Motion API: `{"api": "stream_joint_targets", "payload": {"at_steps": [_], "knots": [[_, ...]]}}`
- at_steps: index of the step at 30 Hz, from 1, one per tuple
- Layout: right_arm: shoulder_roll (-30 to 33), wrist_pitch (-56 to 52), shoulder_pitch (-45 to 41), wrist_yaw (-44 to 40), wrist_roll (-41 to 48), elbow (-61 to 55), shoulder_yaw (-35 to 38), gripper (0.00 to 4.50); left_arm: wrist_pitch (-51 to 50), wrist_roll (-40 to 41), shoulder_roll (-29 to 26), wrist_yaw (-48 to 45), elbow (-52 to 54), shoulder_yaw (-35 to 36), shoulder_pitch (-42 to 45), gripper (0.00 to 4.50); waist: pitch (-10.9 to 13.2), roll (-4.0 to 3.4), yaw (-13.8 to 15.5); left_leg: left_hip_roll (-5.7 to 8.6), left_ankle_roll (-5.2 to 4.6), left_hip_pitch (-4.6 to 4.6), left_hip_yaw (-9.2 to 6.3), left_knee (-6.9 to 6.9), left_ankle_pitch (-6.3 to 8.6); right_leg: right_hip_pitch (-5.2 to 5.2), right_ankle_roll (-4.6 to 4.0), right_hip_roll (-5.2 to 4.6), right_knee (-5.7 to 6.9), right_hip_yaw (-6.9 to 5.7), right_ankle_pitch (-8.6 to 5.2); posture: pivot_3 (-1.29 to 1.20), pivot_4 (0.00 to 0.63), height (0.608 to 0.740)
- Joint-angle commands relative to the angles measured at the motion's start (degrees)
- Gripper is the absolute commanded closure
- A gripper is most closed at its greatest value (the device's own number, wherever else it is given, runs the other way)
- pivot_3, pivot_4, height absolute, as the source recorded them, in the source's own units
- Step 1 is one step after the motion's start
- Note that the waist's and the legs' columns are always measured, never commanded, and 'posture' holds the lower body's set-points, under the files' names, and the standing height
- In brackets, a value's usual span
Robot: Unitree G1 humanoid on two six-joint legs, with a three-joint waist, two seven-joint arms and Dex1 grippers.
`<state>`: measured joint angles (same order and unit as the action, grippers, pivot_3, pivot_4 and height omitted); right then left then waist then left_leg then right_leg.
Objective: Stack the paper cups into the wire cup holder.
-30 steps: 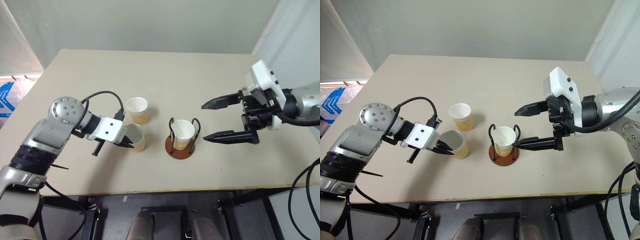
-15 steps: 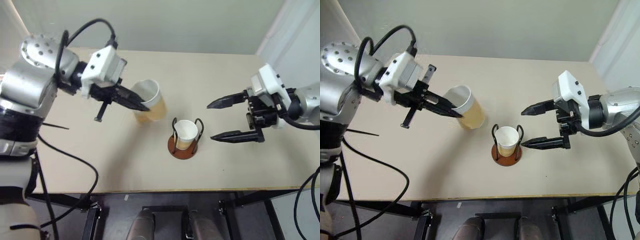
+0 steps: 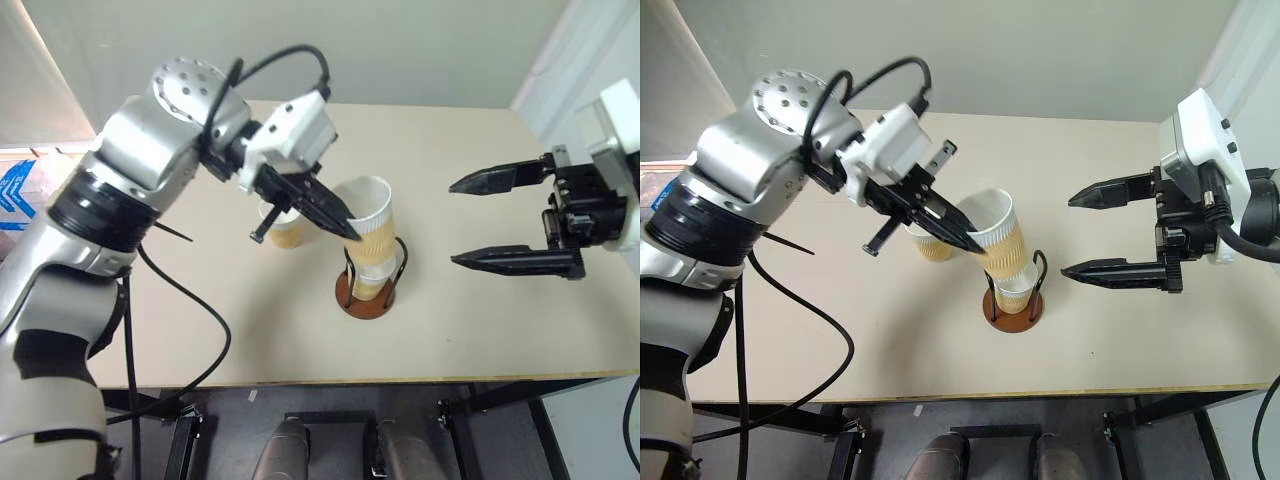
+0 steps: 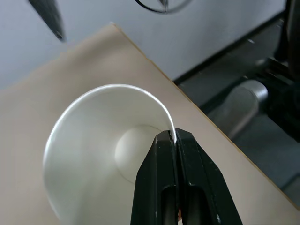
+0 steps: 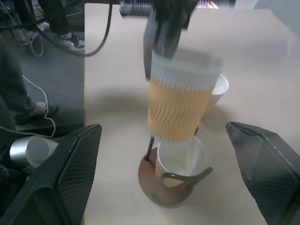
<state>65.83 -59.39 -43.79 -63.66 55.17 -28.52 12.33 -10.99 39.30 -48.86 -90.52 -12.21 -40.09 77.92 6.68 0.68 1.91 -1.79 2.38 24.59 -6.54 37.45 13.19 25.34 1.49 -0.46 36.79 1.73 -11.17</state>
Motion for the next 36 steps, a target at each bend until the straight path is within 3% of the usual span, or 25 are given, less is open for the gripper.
{"api": "stream_joint_targets", "payload": {"at_steps": [1,17,28,34,36], "knots": [[1.7,-1.5,-1.4,3.5,3.5,-1.7,4.5,0.0,7.2,-1.0,1.7,-2.0,-3.6,-3.0,3.2,4.49,0.0,-0.01,0.1,0.0,-0.03,0.05,-0.01,0.08,0.02,0.0,0.03,0.0,0.0,0.0,0.0,0.0,0.15,0.74],[4.8,-3.1,3.6,9.8,11.0,-3.7,9.9,0.0,16.7,-1.3,6.8,-2.0,-12.1,-10.7,7.9,4.49,0.0,-0.07,1.0,0.08,-0.39,0.57,-0.01,0.73,0.24,-0.07,0.53,-0.02,-0.46,0.05,0.22,0.0,0.15,0.74],[5.0,-2.1,4.7,11.7,12.9,-3.9,9.6,0.0,25.5,-8.9,11.5,-2.0,-19.1,-12.3,6.6,4.49,0.0,-0.09,1.2,0.09,-0.7,0.63,0.35,0.94,0.41,-0.1,0.84,-0.1,-0.73,0.21,0.4,0.0,0.15,0.74],[5.8,-1.7,4.9,11.9,13.0,-3.6,9.3,0.0,26.3,-9.5,11.4,-2.0,-18.9,-15.1,7.3,4.49,0.0,-0.12,1.3,0.09,-0.83,0.66,0.51,1.1,0.5,-0.1,0.9,-0.15,-0.76,0.24,0.44,0.0,0.15,0.74],[6.0,-1.5,4.9,11.7,12.8,-3.4,9.0,0.0,25.7,-8.7,10.9,-2.0,-18.5,-16.3,7.8,4.09,0.0,-0.12,1.3,0.1,-0.86,0.67,0.52,1.15,0.52,-0.1,0.91,-0.15,-0.76,0.24,0.44,0.0,0.15,0.74]]}}
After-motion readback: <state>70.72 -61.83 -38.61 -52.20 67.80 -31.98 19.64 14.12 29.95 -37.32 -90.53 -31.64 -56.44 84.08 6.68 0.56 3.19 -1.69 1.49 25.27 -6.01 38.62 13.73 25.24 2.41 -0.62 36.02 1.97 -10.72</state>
